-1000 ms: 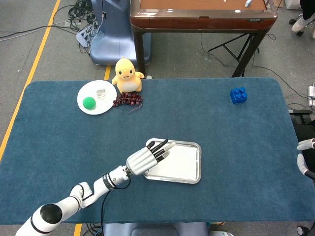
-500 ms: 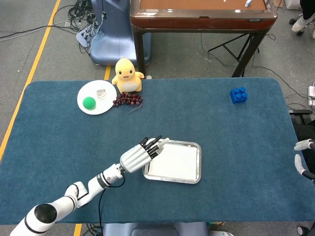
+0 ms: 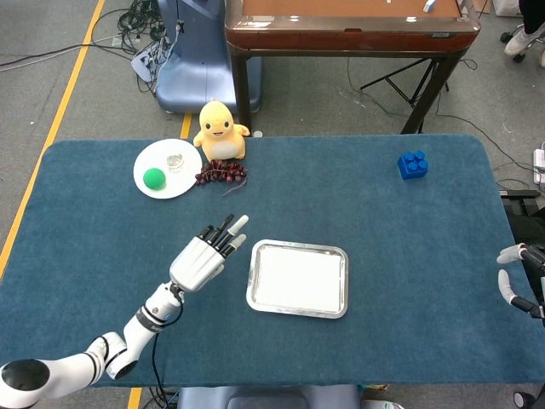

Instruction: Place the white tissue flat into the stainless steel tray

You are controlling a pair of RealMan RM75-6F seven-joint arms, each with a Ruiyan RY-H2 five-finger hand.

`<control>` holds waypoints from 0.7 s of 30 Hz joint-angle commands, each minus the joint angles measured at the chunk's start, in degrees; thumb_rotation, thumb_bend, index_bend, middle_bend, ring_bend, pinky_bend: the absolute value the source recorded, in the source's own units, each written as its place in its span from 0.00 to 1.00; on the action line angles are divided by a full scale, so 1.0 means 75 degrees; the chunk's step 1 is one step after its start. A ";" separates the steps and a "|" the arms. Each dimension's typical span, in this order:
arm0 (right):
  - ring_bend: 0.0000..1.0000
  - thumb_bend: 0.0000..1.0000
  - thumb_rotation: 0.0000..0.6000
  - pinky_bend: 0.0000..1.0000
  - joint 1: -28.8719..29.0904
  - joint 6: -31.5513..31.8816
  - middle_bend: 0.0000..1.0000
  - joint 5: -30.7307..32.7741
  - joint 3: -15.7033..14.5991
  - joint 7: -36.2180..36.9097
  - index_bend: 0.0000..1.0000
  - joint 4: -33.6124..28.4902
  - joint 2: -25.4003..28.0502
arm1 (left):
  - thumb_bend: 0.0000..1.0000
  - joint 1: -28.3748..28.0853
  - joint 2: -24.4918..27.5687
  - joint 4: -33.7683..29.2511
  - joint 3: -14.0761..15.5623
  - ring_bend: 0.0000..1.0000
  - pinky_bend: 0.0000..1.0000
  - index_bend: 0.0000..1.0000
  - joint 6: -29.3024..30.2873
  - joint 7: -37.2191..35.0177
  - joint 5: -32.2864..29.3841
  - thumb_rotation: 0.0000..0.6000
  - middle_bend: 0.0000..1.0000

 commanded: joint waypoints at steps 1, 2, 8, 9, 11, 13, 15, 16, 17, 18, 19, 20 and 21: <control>0.27 0.46 1.00 0.37 0.0029 -0.0067 0.42 0.0013 -0.0019 -0.0071 0.48 -0.0010 -0.0024 | 0.10 0.0675 0.0991 -0.1377 -0.0167 0.04 0.36 0.24 -0.0046 0.0595 -0.0661 1.00 0.03; 0.27 0.46 1.00 0.37 0.0038 -0.0091 0.42 0.0012 -0.0029 -0.0095 0.48 -0.0016 -0.0027 | 0.10 0.0779 0.1144 -0.1618 -0.0188 0.04 0.36 0.24 -0.0092 0.0685 -0.0814 1.00 0.03; 0.27 0.46 1.00 0.37 0.0079 -0.0191 0.42 0.0012 -0.0073 -0.0268 0.48 -0.0060 -0.0055 | 0.10 0.1431 0.2205 -0.3116 -0.0209 0.04 0.34 0.25 -0.0276 0.1428 -0.1713 1.00 0.04; 0.27 0.46 1.00 0.37 0.0087 -0.0208 0.42 0.0019 -0.0077 -0.0296 0.48 -0.0063 -0.0062 | 0.10 0.1548 0.2335 -0.3346 -0.0205 0.04 0.33 0.25 -0.0236 0.1402 -0.1812 1.00 0.04; 0.27 0.46 1.00 0.37 0.0102 -0.0236 0.42 0.0027 -0.0084 -0.0360 0.48 -0.0067 -0.0087 | 0.10 0.1833 0.2573 -0.3804 -0.0183 0.05 0.33 0.26 -0.0062 0.1096 -0.1932 1.00 0.04; 0.27 0.46 1.00 0.37 0.0120 -0.0282 0.42 0.0028 -0.0104 -0.0419 0.48 -0.0074 -0.0104 | 0.10 0.2100 0.2764 -0.4056 -0.0100 0.06 0.33 0.27 0.0184 0.0946 -0.1882 1.00 0.04; 0.27 0.46 1.00 0.37 0.0132 -0.0320 0.42 0.0024 -0.0124 -0.0470 0.48 -0.0088 -0.0109 | 0.10 0.2322 0.2884 -0.4163 -0.0011 0.06 0.33 0.27 0.0422 0.0973 -0.1795 1.00 0.04; 0.27 0.46 1.00 0.37 0.0139 -0.0337 0.42 0.0026 -0.0133 -0.0505 0.48 -0.0100 -0.0112 | 0.10 0.2472 0.2960 -0.4265 0.0042 0.06 0.33 0.27 0.0545 0.1021 -0.1794 1.00 0.04; 0.27 0.46 1.00 0.37 0.0143 -0.0347 0.42 0.0031 -0.0136 -0.0531 0.48 -0.0105 -0.0117 | 0.10 0.2575 0.3029 -0.4366 0.0081 0.06 0.33 0.27 0.0611 0.1060 -0.1809 1.00 0.04; 0.27 0.46 1.00 0.37 0.0150 -0.0361 0.42 0.0039 -0.0139 -0.0557 0.48 -0.0109 -0.0125 | 0.10 0.2675 0.3105 -0.4479 0.0109 0.06 0.33 0.27 0.0673 0.1096 -0.1837 1.00 0.04; 0.27 0.46 1.00 0.37 0.0158 -0.0383 0.42 0.0052 -0.0144 -0.0591 0.48 -0.0114 -0.0135 | 0.10 0.2802 0.3200 -0.4625 0.0139 0.06 0.33 0.27 0.0755 0.1139 -0.1869 1.00 0.04; 0.27 0.46 1.00 0.37 0.0163 -0.0402 0.42 0.0062 -0.0149 -0.0614 0.48 -0.0119 -0.0140 | 0.10 0.2891 0.3267 -0.4712 0.0165 0.06 0.32 0.27 0.0816 0.1164 -0.1875 1.00 0.04; 0.27 0.46 1.00 0.37 0.0168 -0.0421 0.42 0.0071 -0.0157 -0.0637 0.48 -0.0124 -0.0142 | 0.10 0.2982 0.3321 -0.4778 0.0186 0.06 0.32 0.27 0.0882 0.1182 -0.1883 1.00 0.04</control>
